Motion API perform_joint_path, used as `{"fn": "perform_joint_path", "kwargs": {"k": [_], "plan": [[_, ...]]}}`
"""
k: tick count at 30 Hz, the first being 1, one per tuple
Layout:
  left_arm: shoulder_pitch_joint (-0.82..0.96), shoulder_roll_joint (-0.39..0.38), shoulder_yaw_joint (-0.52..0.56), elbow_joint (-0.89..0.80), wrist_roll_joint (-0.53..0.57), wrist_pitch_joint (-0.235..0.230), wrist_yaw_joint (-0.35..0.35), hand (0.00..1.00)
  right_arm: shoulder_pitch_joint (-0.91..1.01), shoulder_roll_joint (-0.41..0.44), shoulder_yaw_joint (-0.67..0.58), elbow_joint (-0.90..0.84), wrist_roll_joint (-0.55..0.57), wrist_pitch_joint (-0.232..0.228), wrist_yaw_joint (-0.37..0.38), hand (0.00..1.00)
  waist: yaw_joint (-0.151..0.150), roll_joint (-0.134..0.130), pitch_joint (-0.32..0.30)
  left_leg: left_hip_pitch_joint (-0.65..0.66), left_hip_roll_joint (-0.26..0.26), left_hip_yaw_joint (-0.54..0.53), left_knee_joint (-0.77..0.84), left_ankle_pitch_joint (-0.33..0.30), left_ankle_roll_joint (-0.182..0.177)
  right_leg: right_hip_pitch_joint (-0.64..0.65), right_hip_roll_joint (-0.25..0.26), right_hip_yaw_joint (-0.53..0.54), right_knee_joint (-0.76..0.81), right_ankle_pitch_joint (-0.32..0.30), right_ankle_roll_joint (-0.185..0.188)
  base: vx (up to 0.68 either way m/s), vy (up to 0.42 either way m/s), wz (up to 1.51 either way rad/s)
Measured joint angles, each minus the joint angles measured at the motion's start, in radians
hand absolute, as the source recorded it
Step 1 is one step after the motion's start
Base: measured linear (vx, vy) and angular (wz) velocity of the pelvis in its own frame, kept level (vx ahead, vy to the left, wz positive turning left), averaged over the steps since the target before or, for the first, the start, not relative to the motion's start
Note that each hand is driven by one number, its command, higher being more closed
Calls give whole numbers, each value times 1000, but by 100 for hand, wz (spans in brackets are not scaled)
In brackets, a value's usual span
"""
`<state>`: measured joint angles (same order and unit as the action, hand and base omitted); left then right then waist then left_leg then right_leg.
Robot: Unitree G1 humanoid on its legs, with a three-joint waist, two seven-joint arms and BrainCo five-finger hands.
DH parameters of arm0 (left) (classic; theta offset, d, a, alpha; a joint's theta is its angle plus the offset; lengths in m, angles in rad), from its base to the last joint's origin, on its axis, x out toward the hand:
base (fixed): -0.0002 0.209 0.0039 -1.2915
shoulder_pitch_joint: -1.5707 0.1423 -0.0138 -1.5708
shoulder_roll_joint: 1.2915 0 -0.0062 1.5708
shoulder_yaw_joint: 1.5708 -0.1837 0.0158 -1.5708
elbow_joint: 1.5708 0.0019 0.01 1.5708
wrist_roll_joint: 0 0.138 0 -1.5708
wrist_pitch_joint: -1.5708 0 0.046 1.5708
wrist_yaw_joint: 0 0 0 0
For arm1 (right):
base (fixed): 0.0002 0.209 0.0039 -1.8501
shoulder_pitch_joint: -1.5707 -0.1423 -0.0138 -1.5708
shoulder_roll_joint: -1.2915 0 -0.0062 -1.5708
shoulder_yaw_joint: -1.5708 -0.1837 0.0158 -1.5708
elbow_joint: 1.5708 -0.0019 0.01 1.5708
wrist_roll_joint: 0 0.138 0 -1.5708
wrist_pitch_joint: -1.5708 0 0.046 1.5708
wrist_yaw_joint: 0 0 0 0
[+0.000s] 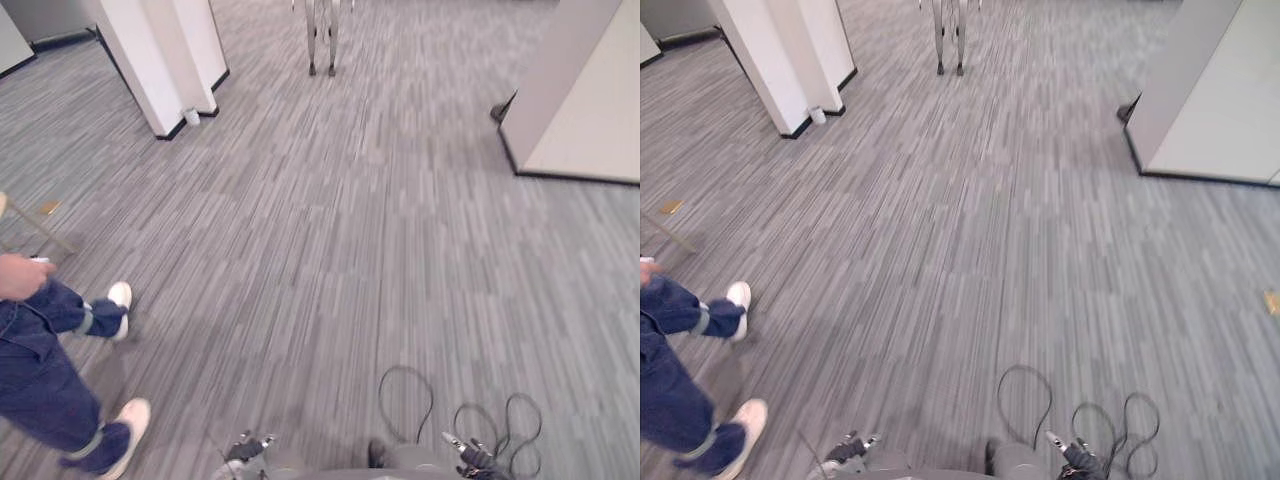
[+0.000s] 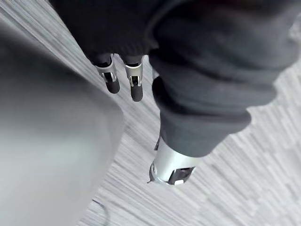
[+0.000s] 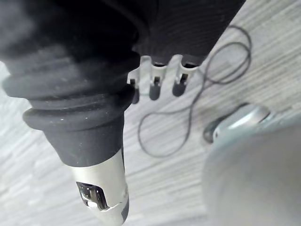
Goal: Organize washtable
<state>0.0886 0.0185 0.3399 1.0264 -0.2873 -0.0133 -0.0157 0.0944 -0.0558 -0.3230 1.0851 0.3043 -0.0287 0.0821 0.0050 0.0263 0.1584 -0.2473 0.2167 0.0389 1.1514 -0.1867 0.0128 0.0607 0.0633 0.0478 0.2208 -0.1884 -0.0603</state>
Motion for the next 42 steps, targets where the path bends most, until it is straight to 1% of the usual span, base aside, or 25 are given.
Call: {"fn": "perform_joint_path", "kwargs": {"k": [3, 5, 6, 8, 9, 11, 13, 15, 17, 18, 21, 24, 25, 26, 28, 30, 31, 32, 33, 34, 36, 38, 40, 41, 42], "plan": [[32, 7, -34, -48, -144, -18, 0, 0, -19, 2, 51, 2, -5, 5, 5, 0, 17, -16, -3, -182, -91, 16, -446, -24, -57, 111, -29, 21, -46, -89, 17, 687, -4, -24], [49, 4, -33, -42, -189, -25, 16, 0, -21, -5, 69, 15, -29, 7, 7, 0, 52, -1, -3, -198, -122, 3, -812, 121, -140, 194, -51, 80, -89, -139, 29, 689, 188, -76], [88, -3, -32, -33, -210, -33, 25, 0, -15, -11, 81, 40, -64, 5, 9, 0, 88, 6, -20, -200, -125, 26, -760, 213, -133, 241, -71, 142, -115, -156, 33, 951, 322, -104], [90, -12, 0, -12, -221, -43, 37, 0, -27, -6, 83, 63, -111, 5, 12, 0, 89, -25, -35, -223, -166, 49, -632, 117, 15, 195, -100, 230, 28, -129, 17, 947, 367, -39], [91, -10, 17, -4, -221, -44, 37, 0, -28, -3, 83, 68, -122, 7, 13, 0, 89, -40, -43, -219, -181, 55, -614, 100, 34, 177, -108, 248, 89, -119, 29, 777, 300, 8], [103, 4, 28, 3, -223, -48, 38, 0, -28, 18, 84, 80, -149, 6, 17, 0, 92, -87, -59, -158, -218, 104, -594, 24, 72, 114, -123, 301, 320, -52, 130, 607, 183, -11], [117, 18, 15, 6, -219, -53, 41, 0, -39, 33, 85, 78, -150, -2, 34, 0, 71, -99, -50, -42, -236, 125, -600, -74, 84, 6, -88, 303, 653, 137, 342, 781, 198, -31], [118, 35, -22, 15, -207, -49, 41, 0, -39, 35, 52, 66, -146, -14, 32, 0, 48, -90, -36, 102, -250, 123, -652, -119, 83, -112, -103, 167, 914, 129, 335, 646, 133, -18], [103, 52, -74, 31, -170, -50, 43, 0, -26, 39, 20, 15, -145, -25, 28, 0, 28, -77, -33, 316, -255, 109, -833, -128, 84, -280, -111, -33, 1009, 35, 184, 519, 63, -15], [95, 54, -81, 32, -160, -50, 42, 0, -20, 43, 6, -4, -133, -33, 29, 0, 18, -75, -33, 353, -254, 99, -872, -125, 79, -331, -105, -70, 981, 7, 161, 568, 24, 26], [34, 59, -141, 43, -126, -39, 36, 0, 3, 38, -73, -41, -76, -38, 14, 0, -50, -60, -4, 485, -250, 17, -963, -145, 49, -488, -139, -181, 571, -42, 121, 656, -50, 101], [9, -5, -99, 37, -86, -41, 36, 0, 58, 46, -152, -39, -27, -11, 1, 0, -57, -14, 2, 632, -211, -18, -1070, -203, 18, -521, -201, -285, 13, 96, 98, 682, -161, 67], [36, -30, -59, 39, -75, -39, 39, 0, 69, 37, -145, -42, -20, -3, 1, 0, -67, 20, -5, 672, -178, -27, -1065, -220, -3, -538, -190, -295, 36, 92, 76, 1048, -308, 23], [64, -39, -9, 39, -57, -45, 38, 0, 75, 34, -142, -39, -20, 12, 4, 0, -77, 19, -8, 644, -140, -11, -853, -233, -27, -538, -155, -277, 102, 171, 17, 1145, -370, 3], [68, -54, 57, 44, -51, -30, 34, 0, 91, 29, -173, -60, -21, 15, 9, 0, -77, 49, -32, 507, -81, -15, -520, -137, -58, -531, -108, -294, 160, 253, -10, 977, -361, -30], [91, -92, 125, 42, -55, -11, 32, 0, 79, 8, -162, -103, -20, 18, 1, 0, -40, 95, -10, 364, -6, 18, -219, 473, -45, -425, 21, -241, 162, 187, -52, 953, -279, -115], [93, -87, 125, 42, -54, -12, 31, 0, 67, 7, -155, -102, -19, 15, -2, 0, -38, 100, -4, 319, 13, 27, -133, 433, -31, -378, 45, -215, 141, 165, -65, 946, -207, -133], [79, -64, 109, 30, -54, -12, 30, 0, 33, -5, -123, -65, -20, 13, -20, 0, -27, 83, 30, 237, 27, 74, 27, 259, 13, -259, 77, -159, 102, 140, -81, 738, -145, -99], [84, -48, 85, 19, -53, -12, 30, 0, 19, -12, -83, -48, -18, 16, -21, 0, -12, 56, 42, 202, 19, 99, 65, 189, 20, -203, 81, -122, 84, 121, -89, 897, -171, -141], [91, -21, 35, -14, -60, -18, 38, 0, -5, -12, -17, -36, -18, 15, -26, 0, 16, 12, 50, 113, -15, 119, 55, 94, 1, -98, 78, -47, 34, 99, -102, 877, -131, -138], [98, 0, -16, -47, -93, -32, 39, 0, -51, -8, 51, -36, -18, 11, -26, 0, 41, -12, 41, -39, -54, 107, -120, 19, -44, 21, 70, 39, -49, 62, -93, 850, -70, -139], [99, -4, -45, -53, -106, -46, 41, 0, -105, -13, 95, -29, -19, 5, -24, 0, 65, 7, 33, -142, -103, 105, -666, 53, -116, 138, 60, 123, -118, -11, -82, 1016, 122, -104], [116, -32, -66, -55, -112, -57, 47, 0, -111, -32, 101, -21, -20, -3, -24, 0, 86, 61, 9, -208, -115, 131, -932, 111, -192, 239, 58, 164, -179, -64, -67, 1045, 264, -71], [142, -50, -71, -50, -113, -63, 58, 0, -96, -35, 102, 1, -21, -7, -19, 0, 103, 84, -10, -232, -112, 165, -937, 137, -143, 306, 61, 203, -167, -102, -53, 1035, 319, -77], [150, -47, -61, -34, -113, -63, 60, 0, -91, -22, 104, 11, -25, -6, -18, 0, 111, 70, -14, -224, -124, 161, -899, 235, -54, 322, 52, 210, -123, -123, -41, 1110, 334, -61]]}}
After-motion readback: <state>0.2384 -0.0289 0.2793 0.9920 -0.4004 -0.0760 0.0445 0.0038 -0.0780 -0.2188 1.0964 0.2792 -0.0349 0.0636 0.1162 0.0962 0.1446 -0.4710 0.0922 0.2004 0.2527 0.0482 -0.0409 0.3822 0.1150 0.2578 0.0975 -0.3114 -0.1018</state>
